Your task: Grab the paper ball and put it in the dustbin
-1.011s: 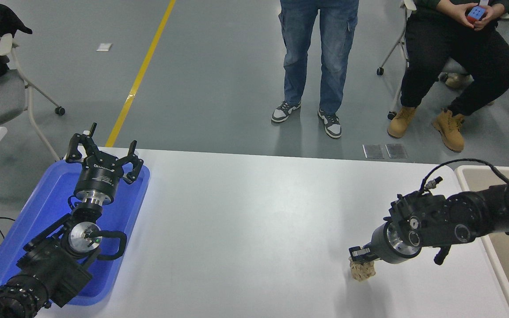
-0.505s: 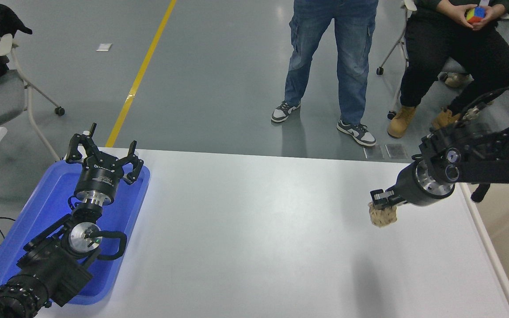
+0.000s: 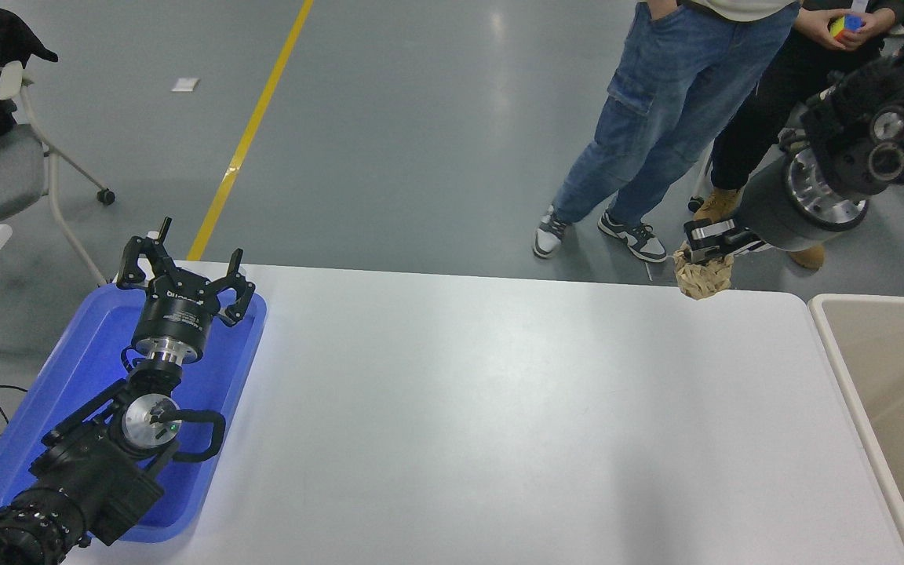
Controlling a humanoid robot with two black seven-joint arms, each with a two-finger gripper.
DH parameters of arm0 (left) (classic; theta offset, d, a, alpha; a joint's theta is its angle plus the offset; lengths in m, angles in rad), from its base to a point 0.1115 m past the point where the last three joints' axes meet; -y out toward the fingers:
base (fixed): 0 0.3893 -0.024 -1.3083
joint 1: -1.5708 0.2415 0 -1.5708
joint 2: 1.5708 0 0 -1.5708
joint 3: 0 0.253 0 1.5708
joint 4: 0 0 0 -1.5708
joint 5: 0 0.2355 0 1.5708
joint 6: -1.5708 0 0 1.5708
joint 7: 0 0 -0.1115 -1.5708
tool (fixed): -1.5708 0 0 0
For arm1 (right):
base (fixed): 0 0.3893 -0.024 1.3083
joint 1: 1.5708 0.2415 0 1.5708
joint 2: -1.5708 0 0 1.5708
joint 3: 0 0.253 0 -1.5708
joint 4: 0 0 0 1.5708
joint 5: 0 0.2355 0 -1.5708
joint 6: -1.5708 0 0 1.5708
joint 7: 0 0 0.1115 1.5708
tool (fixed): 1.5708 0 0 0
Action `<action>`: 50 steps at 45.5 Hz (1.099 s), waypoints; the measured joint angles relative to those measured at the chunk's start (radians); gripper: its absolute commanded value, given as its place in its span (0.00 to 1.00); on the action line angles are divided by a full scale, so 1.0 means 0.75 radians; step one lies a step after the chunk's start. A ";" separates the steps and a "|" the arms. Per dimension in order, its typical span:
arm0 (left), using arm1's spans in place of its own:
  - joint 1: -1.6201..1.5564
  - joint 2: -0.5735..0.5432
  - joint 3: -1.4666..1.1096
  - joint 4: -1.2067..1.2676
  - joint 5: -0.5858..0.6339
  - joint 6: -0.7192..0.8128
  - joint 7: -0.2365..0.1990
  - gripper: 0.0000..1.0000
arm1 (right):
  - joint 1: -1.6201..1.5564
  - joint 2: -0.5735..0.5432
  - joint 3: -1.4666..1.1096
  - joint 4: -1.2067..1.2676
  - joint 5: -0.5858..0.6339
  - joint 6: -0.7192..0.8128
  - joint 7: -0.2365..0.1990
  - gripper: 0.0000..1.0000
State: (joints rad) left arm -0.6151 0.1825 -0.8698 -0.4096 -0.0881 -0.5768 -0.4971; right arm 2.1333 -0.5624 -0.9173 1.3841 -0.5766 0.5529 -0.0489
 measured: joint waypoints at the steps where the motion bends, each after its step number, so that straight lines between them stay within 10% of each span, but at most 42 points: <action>1: 0.000 0.000 0.000 0.000 0.000 0.000 0.000 1.00 | 0.005 0.000 -0.001 0.000 0.000 0.003 0.000 0.00; 50: 0.000 0.000 0.000 0.000 0.000 0.000 0.000 1.00 | -0.749 -0.219 0.037 -0.916 0.144 -0.149 -0.006 0.00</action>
State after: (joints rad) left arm -0.6151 0.1825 -0.8698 -0.4097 -0.0879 -0.5769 -0.4971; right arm 1.5716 -0.7270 -0.8896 0.6974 -0.4687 0.4413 -0.0533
